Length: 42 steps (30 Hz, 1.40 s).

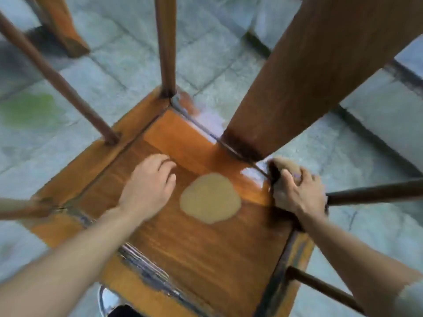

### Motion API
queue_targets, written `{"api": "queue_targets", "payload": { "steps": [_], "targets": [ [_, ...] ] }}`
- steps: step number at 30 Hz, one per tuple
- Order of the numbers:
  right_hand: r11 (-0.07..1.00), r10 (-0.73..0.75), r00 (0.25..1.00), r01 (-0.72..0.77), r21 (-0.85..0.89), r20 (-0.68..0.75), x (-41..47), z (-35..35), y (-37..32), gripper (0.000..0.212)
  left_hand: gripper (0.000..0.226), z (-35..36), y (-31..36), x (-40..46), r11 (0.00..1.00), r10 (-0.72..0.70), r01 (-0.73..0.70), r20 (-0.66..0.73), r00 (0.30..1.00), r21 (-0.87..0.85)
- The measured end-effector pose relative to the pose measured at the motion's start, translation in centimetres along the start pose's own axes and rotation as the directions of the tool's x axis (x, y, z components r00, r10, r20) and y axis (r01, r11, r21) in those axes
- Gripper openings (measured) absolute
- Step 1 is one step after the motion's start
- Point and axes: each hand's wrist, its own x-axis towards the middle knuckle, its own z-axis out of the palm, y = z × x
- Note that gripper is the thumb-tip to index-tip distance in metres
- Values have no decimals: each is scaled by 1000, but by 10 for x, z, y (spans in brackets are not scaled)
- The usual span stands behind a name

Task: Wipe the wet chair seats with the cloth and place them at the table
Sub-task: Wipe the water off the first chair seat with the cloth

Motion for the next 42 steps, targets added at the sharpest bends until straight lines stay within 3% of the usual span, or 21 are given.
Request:
{"api": "queue_targets", "payload": {
  "steps": [2,5,8,10,14,17,21,24,26,28,29,31,39,42],
  "targets": [
    [994,35,997,-41,-97,-69,-2,21,-6,61,41,9,-31,0,988,50,-58,65,997,141],
    [996,79,982,-84,-20,-170,-51,42,-19,58,54,11,-58,-25,963,158,-179,116,981,199],
    [987,-157,984,155,-32,-87,-105,50,-25,51,56,10,-61,-34,975,151,-168,121,981,147],
    [979,-202,979,202,-13,-29,-111,50,-34,48,56,6,-59,-29,976,143,-163,135,980,143],
    [1000,-6,997,4,-29,-73,-79,64,-98,56,55,5,-69,-24,977,120,-142,144,982,158],
    [978,-194,980,190,-81,-41,-81,81,-166,58,61,5,-73,-24,989,-22,6,107,994,149],
    [865,-496,863,500,-29,98,-78,90,-200,50,64,7,-72,-24,984,-5,-14,110,994,176],
    [811,-583,811,585,-29,46,-39,90,-224,48,66,6,-74,-20,989,9,-23,94,996,143],
    [857,-513,858,511,-70,-19,-4,97,-250,50,66,6,-77,-19,993,11,-21,88,996,115],
    [957,-290,954,289,-24,-74,18,104,-279,50,66,8,-78,-18,993,23,-31,73,997,112],
    [982,-189,977,190,3,-103,22,108,-288,48,67,9,-77,-19,991,30,-38,67,997,126],
    [991,-135,977,137,-2,-168,22,115,-297,46,69,10,-78,-18,990,25,-34,68,997,134],
    [905,-422,904,417,-77,-62,24,111,-291,45,75,14,-76,-16,985,38,-37,2,999,169],
    [762,-648,761,645,-63,-43,-9,108,-273,50,72,14,-76,-14,983,24,-22,-7,1000,183]
  ]
}}
